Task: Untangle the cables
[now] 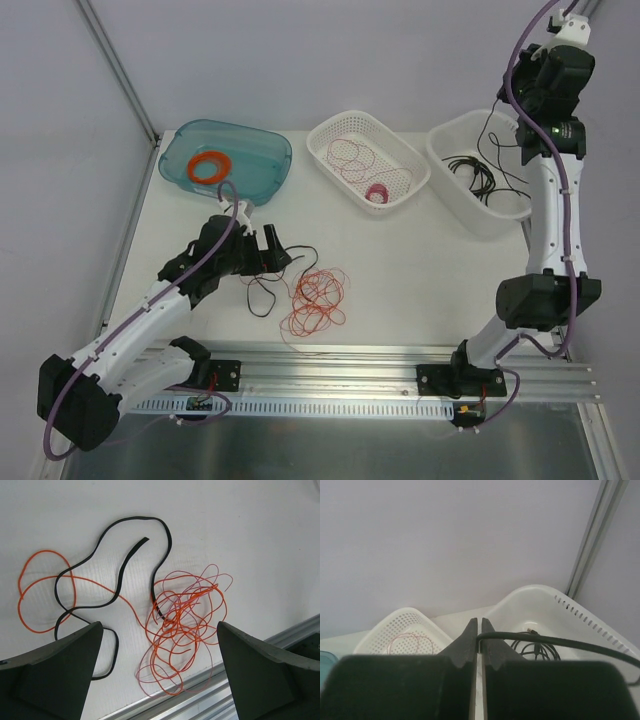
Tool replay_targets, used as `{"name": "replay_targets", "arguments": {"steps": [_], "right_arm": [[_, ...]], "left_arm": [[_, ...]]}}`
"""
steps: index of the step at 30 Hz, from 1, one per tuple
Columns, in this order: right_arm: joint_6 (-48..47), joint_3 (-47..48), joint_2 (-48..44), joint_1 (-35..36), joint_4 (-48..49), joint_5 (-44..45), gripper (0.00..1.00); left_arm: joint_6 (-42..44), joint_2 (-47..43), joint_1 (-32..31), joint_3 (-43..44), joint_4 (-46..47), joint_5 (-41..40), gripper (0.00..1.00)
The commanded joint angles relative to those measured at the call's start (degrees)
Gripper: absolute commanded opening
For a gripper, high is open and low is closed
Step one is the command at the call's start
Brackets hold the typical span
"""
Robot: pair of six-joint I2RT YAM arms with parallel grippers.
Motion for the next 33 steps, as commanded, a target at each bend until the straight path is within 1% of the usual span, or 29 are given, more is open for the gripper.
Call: {"name": "replay_targets", "arguments": {"steps": [1,2,3,4,5,6,7,8,10,11,14,17,18,23,24,26,27,28,30,31,33], "right_arm": [[0.92,0.06,2.92,-1.61,4.28,-3.58,0.01],[1.44,-1.60,3.36,-2.05,5.24,-3.15,0.02],[2.23,-5.88,3.71,-2.22,6.47,-2.88,0.04],[3.72,-7.93,4.50,-2.40,8.74,-2.70,0.08],[4.52,-9.51,4.94,-2.75,9.46,-0.79,0.19],[5.05,-12.05,5.64,-2.93,9.82,-0.25,0.28],[6.18,-12.60,7.39,-3.28,9.30,1.06,0.45],[6.19,-12.69,8.19,-3.45,8.25,1.86,0.54],[8.04,-12.35,9.69,-3.72,4.56,3.44,0.65],[8.56,-12.43,9.52,-3.72,3.50,3.97,0.73],[10.14,-14.01,6.72,-3.72,0.60,5.56,0.83],[10.94,-16.72,3.11,-3.46,-2.13,5.74,0.86],[10.94,-17.52,0.32,-3.28,-3.87,5.47,0.87],[10.85,-24.11,-8.48,-0.30,-8.98,1.00,0.89],[10.77,-27.25,-11.72,0.49,-9.86,-0.05,0.89],[10.94,-31.05,-15.25,3.13,-10.13,-3.74,0.90],[10.94,-35.24,-16.75,4.70,-9.96,-4.63,0.91],[10.77,-37.02,-19.72,7.68,-9.78,-6.55,0.91],[10.41,-41.93,-22.02,11.38,-9.87,-8.32,0.92],[10.15,-43.62,-23.60,15.40,-9.87,-9.81,0.93],[9.98,-46.43,-24.84,19.90,-9.26,-10.87,0.93]], "left_arm": [[2.37,-1.51,1.37,-1.67,-2.38,-0.03,0.99],[2.28,-1.68,1.55,-2.02,-2.30,-0.03,0.99],[2.28,-1.68,1.55,-2.37,-2.47,-0.03,0.99],[2.37,-1.51,1.55,-2.46,-2.47,0.06,0.99],[2.54,-1.51,1.55,-2.63,-2.56,0.24,0.99],[2.81,-1.33,1.55,-2.64,-2.56,0.59,0.99],[3.07,-1.16,1.55,-2.81,-2.56,0.85,0.99],[3.33,-1.15,1.55,-2.64,-2.82,1.03,0.99],[3.60,-1.15,1.64,-2.64,-3.17,1.38,0.99],[3.60,-1.24,1.64,-2.64,-3.26,1.64,0.99],[3.42,-1.94,1.64,-2.99,-3.70,2.17,0.99],[2.99,-2.56,1.55,-3.42,-4.14,3.22,0.99],[2.64,-2.73,1.55,-3.51,-4.14,3.23,0.99],[0.97,-2.39,1.55,-4.48,-4.84,4.10,0.99],[0.70,-1.95,1.55,-4.66,-5.28,4.02,0.99],[0.18,-1.68,1.55,-4.74,-5.55,4.19,0.99],[0.17,-1.16,1.55,-4.66,-5.72,4.37,0.99],[0.09,-0.89,1.55,-4.66,-5.81,4.63,0.99],[0.17,0.07,1.55,-4.48,-6.07,4.98,0.99],[0.00,0.34,1.55,-4.39,-6.25,4.81,0.98],[-0.36,1.13,1.55,-4.04,-6.69,3.41,0.96]]}}
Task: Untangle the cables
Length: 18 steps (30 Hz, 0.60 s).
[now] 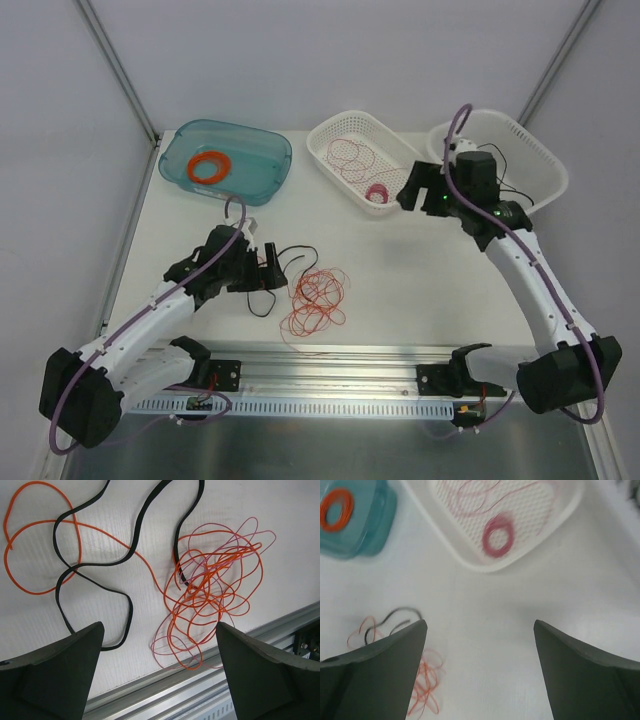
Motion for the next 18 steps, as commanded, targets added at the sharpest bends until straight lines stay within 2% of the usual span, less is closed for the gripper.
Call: {"name": "replay_targets", "arguments": {"steps": [1,3,4,7,10,14,18], "right_arm": [[-0.01,-6.56,-1.39,10.72,-0.25,-5.87,0.93],[0.34,-9.13,-1.31,15.58,1.41,-6.14,0.92],[0.42,-11.06,-0.96,20.39,2.21,-5.18,0.92],[0.16,-13.62,1.93,28.84,4.32,-1.33,0.92],[1.56,-14.24,5.54,33.51,5.64,0.53,0.92],[3.94,-15.99,6.95,36.43,9.76,0.37,0.92],[4.29,-16.44,6.87,37.31,10.30,0.63,0.92]], "left_arm": [[-1.36,1.24,0.50,0.46,-1.55,-0.77,0.95],[-1.19,2.29,0.50,0.81,-1.90,-2.88,0.94],[-0.92,2.82,0.50,0.99,-2.34,-5.15,0.94],[-0.48,5.10,0.59,1.95,-2.79,-8.58,0.93],[0.30,8.00,0.50,3.09,-3.05,-11.40,0.91],[2.24,13.44,0.50,5.99,-3.49,-13.17,0.87],[2.86,17.49,0.59,8.37,-4.10,-12.91,0.75]]}}
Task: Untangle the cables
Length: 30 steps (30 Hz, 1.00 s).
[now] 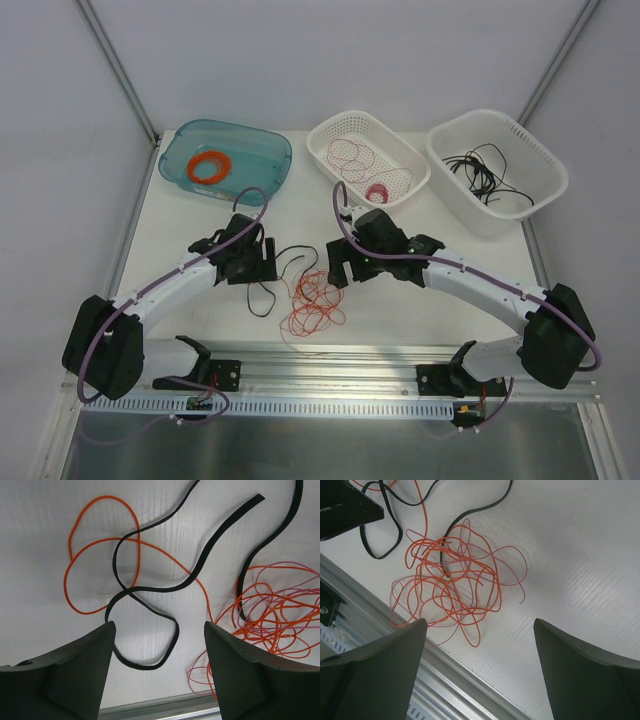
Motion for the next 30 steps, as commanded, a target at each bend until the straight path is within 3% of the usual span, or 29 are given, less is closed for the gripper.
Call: {"name": "replay_targets", "arguments": {"steps": [1,8,20,30], "right_arm": [[1.58,-0.04,-0.89,0.57,3.79,1.50,0.92],[1.93,-3.73,-3.88,0.83,5.19,1.50,0.92],[1.93,-6.55,-5.38,0.75,6.25,1.42,0.92],[2.11,-8.66,-6.08,1.10,6.60,1.33,0.92]], "left_arm": [[1.76,2.68,0.50,3.28,-1.57,-1.78,0.71],[-0.61,4.70,0.41,2.23,-3.15,-5.12,0.62],[-6.32,9.71,0.50,2.40,-3.06,-9.68,0.61],[-10.10,12.35,0.41,-0.49,0.80,-7.85,0.52]]}}
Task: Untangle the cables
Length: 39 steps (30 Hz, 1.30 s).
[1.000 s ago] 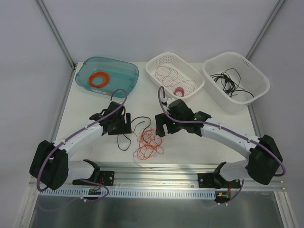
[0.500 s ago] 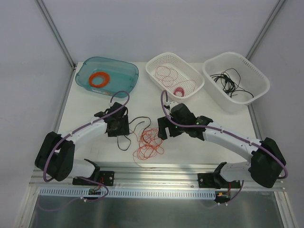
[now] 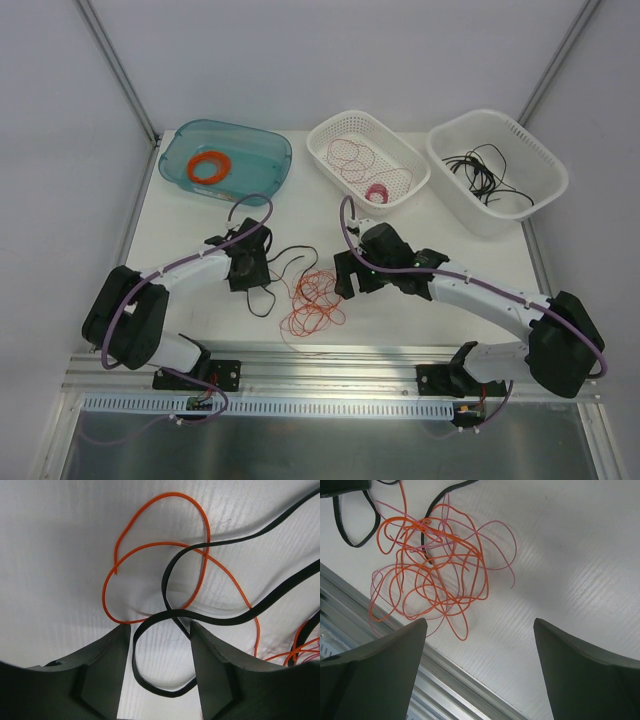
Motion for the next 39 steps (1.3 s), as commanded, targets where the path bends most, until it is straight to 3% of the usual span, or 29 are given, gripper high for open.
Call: {"name": "replay_targets", "arguments": {"steps": [1,5,9,19,26,31,39], "right_arm": [[0.82,-0.20,-2.65,0.55,1.44,0.41,0.92],[0.73,-0.20,-2.83,0.47,1.00,0.67,0.92],[0.82,-0.02,-2.92,0.55,0.92,0.67,0.92],[0.64,0.94,-3.09,0.82,0.13,1.11,0.92],[-0.06,1.38,-5.63,0.90,-0.40,1.73,0.92],[-3.22,2.61,-8.36,1.17,-0.49,0.76,0.92],[-16.82,13.06,-8.55,1.34,0.21,-4.84,0.93]], "left_arm": [[-3.00,1.16,0.32,-1.87,1.66,0.66,0.51],[-3.88,1.52,-0.73,-2.75,1.75,1.89,0.40],[-4.32,-0.50,-0.99,-4.25,1.66,2.33,0.17],[-2.48,-11.12,-0.99,-3.47,-3.70,4.61,0.00],[3.32,-19.48,-0.91,3.91,-9.50,3.04,0.00],[13.16,-23.87,-0.99,11.82,-11.00,2.24,0.00],[29.59,-25.29,-1.26,20.53,-10.82,8.39,0.00]]}}
